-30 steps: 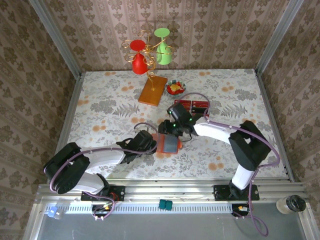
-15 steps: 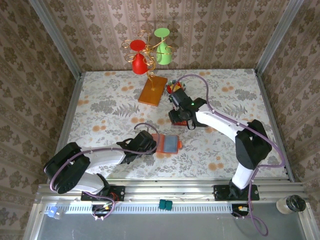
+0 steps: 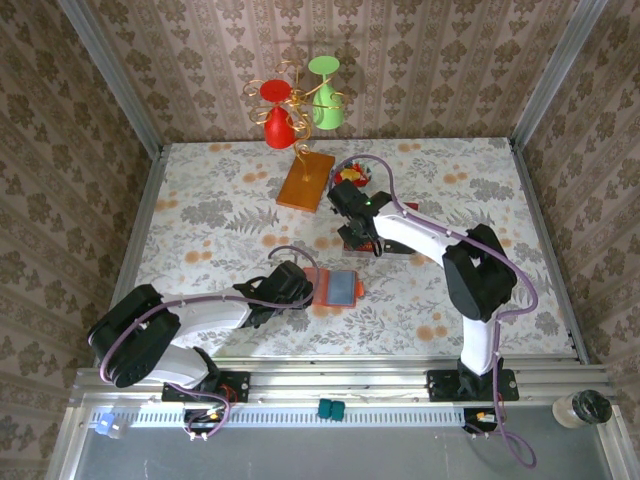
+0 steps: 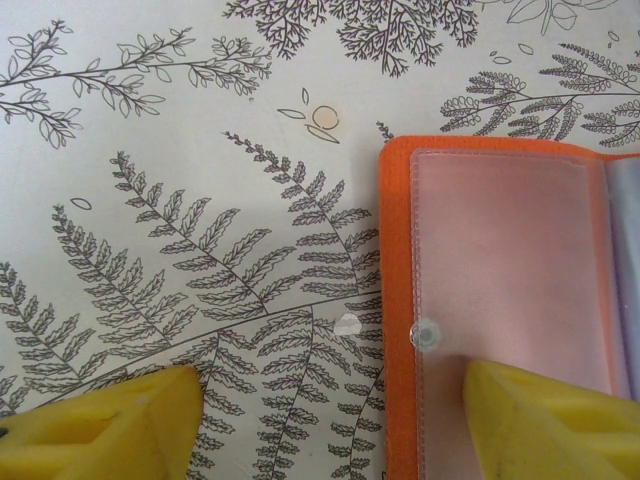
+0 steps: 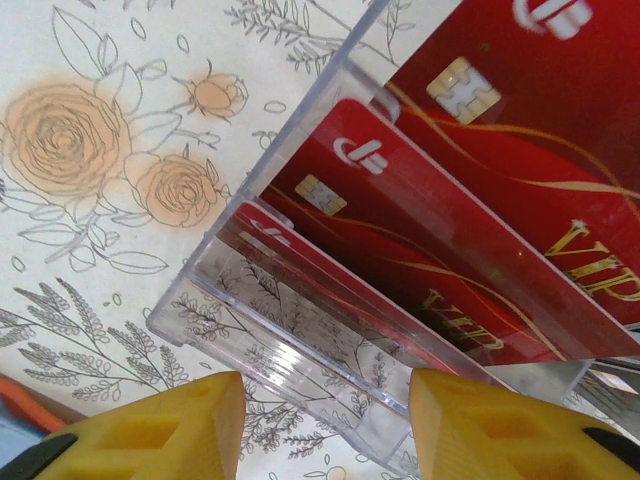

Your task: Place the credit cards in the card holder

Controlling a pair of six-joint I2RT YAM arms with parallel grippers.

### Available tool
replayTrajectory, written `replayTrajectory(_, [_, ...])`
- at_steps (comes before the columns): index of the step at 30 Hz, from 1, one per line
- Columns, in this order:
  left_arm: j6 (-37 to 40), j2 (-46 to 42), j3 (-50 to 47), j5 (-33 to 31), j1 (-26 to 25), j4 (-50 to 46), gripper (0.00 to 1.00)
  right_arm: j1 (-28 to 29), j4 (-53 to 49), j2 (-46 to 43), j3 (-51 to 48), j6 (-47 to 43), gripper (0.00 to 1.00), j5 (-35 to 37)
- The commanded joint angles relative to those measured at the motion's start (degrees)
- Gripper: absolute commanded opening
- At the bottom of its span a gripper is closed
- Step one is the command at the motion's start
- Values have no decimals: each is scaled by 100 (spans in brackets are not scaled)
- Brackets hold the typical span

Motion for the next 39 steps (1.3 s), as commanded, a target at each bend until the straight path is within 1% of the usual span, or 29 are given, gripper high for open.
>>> replayTrajectory(1, [-91, 149, -51, 19, -40, -337, 71, 23, -213, 194, 179, -143, 47, 219])
replayTrajectory(8, [-92, 151, -52, 32, -46, -326, 71, 22, -241, 429, 193, -229, 43, 254])
replayTrajectory(11, [-94, 172, -43, 40, -43, -321, 71, 24, -286, 509, 223, -262, 39, 247])
replayTrajectory(14, [-97, 177, -23, 39, -45, -322, 71, 25, -301, 525, 225, -284, 32, 216])
replayTrajectory(16, [-89, 181, -17, 40, -42, -311, 71, 24, -318, 501, 216, -302, 25, 206])
replayTrajectory(18, [-87, 183, -9, 44, -42, -310, 71, 26, -319, 471, 205, -310, 23, 173])
replayTrajectory(19, [-92, 197, -8, 47, -50, -315, 71, 25, -327, 451, 203, -319, 16, 139])
replayTrajectory(20, [-94, 198, -13, 44, -45, -313, 71, 33, -335, 429, 201, -322, 13, 125])
replayTrajectory(27, [-100, 197, -17, 49, -54, -299, 71, 103, -365, 349, 217, -419, 11, 137])
replayTrajectory(30, [-110, 184, -17, 42, -62, -300, 71, 160, -362, 274, 207, -546, 8, 198])
replayTrajectory(31, [-109, 183, -18, 45, -64, -302, 71, 186, -324, 230, 184, -609, 7, 247])
replayTrajectory(34, [-103, 168, -25, 43, -63, -310, 71, 286, -244, 107, 128, -821, 0, 495])
replayTrajectory(36, [-110, 165, -25, 41, -64, -312, 71, 362, -168, -9, 99, -944, 0, 711])
replayTrajectory(39, [-119, 157, -34, 24, -61, -319, 71, 450, -118, -231, 140, -996, 0, 810])
